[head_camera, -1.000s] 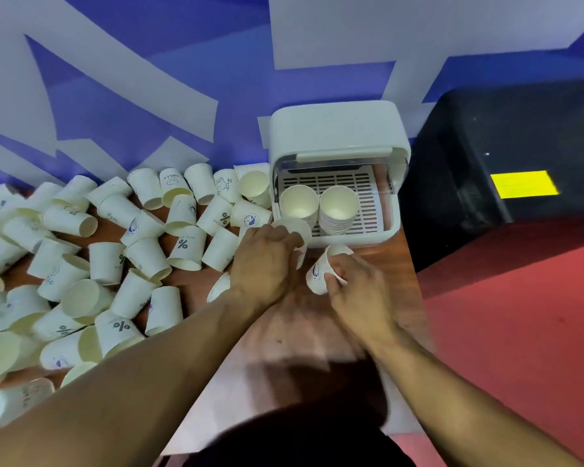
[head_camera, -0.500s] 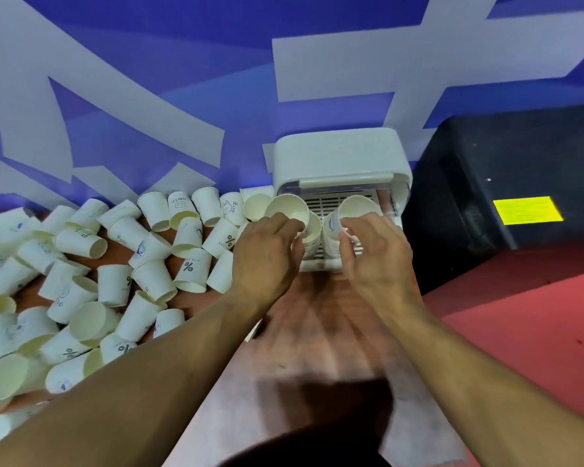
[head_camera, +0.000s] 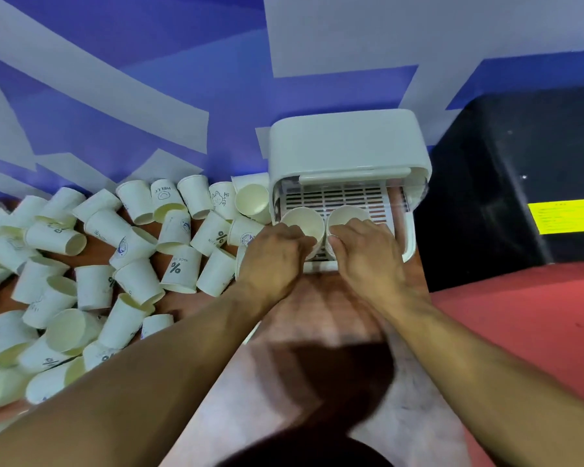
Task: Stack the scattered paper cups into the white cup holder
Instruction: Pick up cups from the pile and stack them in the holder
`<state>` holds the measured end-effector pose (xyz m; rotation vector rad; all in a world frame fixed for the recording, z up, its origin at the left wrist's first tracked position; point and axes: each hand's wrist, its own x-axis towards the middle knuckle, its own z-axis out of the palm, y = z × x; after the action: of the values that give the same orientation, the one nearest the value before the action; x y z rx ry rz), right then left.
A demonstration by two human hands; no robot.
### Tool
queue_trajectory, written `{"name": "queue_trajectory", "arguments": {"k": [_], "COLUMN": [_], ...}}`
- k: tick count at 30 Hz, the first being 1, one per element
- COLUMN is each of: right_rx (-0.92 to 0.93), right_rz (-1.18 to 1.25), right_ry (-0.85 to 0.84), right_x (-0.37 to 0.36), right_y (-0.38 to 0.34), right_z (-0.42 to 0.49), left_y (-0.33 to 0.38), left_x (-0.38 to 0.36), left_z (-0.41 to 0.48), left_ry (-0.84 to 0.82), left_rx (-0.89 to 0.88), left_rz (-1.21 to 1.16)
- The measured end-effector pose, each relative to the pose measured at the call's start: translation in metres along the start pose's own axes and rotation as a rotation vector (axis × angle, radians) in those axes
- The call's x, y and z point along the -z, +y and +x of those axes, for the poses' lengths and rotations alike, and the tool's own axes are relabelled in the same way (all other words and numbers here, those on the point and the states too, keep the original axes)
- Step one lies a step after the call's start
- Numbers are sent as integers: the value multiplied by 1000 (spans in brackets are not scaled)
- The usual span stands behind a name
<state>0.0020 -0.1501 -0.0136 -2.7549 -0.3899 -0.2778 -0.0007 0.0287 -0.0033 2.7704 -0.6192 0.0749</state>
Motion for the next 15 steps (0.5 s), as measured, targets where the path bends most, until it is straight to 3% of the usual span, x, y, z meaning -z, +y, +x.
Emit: {"name": "queue_trajectory", "arguments": {"k": [9, 15], "right_rx": [-64, -74], "right_rz": [-42, 88], "right_ry": [-36, -25], "right_x": [-9, -4], "right_y": [-1, -4], "right_z": [0, -1], "left_y": [-1, 2], "left_x": [-4, 4], "left_z": [3, -3], "left_ry": [10, -6], "left_rx": [13, 30], "left_rz": [-82, -118]}}
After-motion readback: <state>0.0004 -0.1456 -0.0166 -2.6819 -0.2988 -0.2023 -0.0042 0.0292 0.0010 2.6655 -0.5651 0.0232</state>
